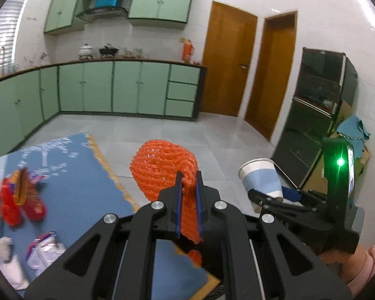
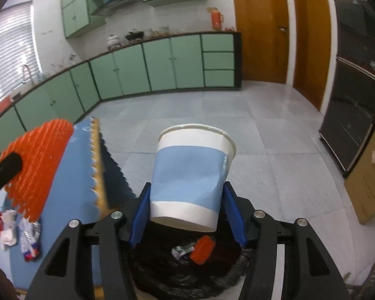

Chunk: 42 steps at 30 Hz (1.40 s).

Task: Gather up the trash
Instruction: 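Carry the net and paper cup to the black bin and release both, then grasp the white tissue with the left tool while the right tool grasps the snack wrapper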

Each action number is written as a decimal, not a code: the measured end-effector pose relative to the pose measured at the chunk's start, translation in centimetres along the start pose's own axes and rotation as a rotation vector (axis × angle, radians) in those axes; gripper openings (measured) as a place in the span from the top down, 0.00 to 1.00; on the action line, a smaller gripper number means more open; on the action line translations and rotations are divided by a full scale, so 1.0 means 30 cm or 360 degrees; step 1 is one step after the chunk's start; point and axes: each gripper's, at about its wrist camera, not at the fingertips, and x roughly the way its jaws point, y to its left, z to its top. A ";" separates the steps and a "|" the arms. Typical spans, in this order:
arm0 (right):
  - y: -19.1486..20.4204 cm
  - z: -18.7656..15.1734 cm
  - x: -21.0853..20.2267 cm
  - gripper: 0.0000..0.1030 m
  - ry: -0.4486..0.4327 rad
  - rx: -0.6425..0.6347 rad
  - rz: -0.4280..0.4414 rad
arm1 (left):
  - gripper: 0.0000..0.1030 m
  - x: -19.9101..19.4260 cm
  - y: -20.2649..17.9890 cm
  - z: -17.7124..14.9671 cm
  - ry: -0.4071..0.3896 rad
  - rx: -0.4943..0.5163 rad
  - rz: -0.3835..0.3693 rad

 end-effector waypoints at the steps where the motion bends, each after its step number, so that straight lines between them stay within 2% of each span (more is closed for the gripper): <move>1: -0.018 -0.007 0.014 0.46 0.0013 0.0008 -0.0008 | 0.92 0.021 -0.006 -0.009 0.0017 0.0006 -0.0013; 10: -0.126 -0.094 0.194 0.46 0.0182 0.0028 -0.0072 | 0.89 0.243 -0.053 -0.078 0.0208 0.0035 -0.0109; 14: -0.154 -0.132 0.258 0.45 0.0240 0.0027 -0.0086 | 0.88 0.292 -0.044 -0.103 0.0266 0.0032 -0.0109; 15: -0.158 -0.138 0.269 0.45 0.0251 0.0030 -0.0078 | 0.85 0.298 -0.037 -0.106 0.0276 0.0031 -0.0103; 16: -0.160 -0.142 0.271 0.44 0.0258 0.0028 -0.0068 | 0.77 0.298 -0.032 -0.098 0.0278 0.0028 -0.0097; 17: -0.162 -0.142 0.271 0.44 0.0251 0.0021 -0.0072 | 0.73 0.298 -0.031 -0.097 0.0273 0.0023 -0.0089; 19: -0.161 -0.133 0.256 0.36 0.0216 0.0003 -0.0087 | 0.62 0.290 -0.022 -0.092 0.0258 0.0010 -0.0078; 20: -0.155 -0.129 0.246 0.32 0.0193 -0.0009 -0.0097 | 0.60 0.288 -0.021 -0.089 0.0255 0.0005 -0.0075; 29: -0.145 -0.071 0.167 0.29 0.0088 0.0028 -0.0094 | 0.54 0.213 -0.002 -0.052 0.0180 0.0003 -0.0037; 33: -0.111 -0.035 0.093 0.24 0.0004 0.0025 -0.0058 | 0.49 0.117 0.054 -0.033 0.0111 -0.0011 0.0048; 35: -0.072 -0.021 0.058 0.22 -0.0037 0.0014 -0.0019 | 0.48 0.052 0.092 -0.033 0.0071 -0.0013 0.0128; 42: 0.143 0.009 -0.008 0.20 -0.0100 -0.0093 0.0235 | 0.45 -0.169 0.312 -0.074 0.0028 -0.0066 0.0483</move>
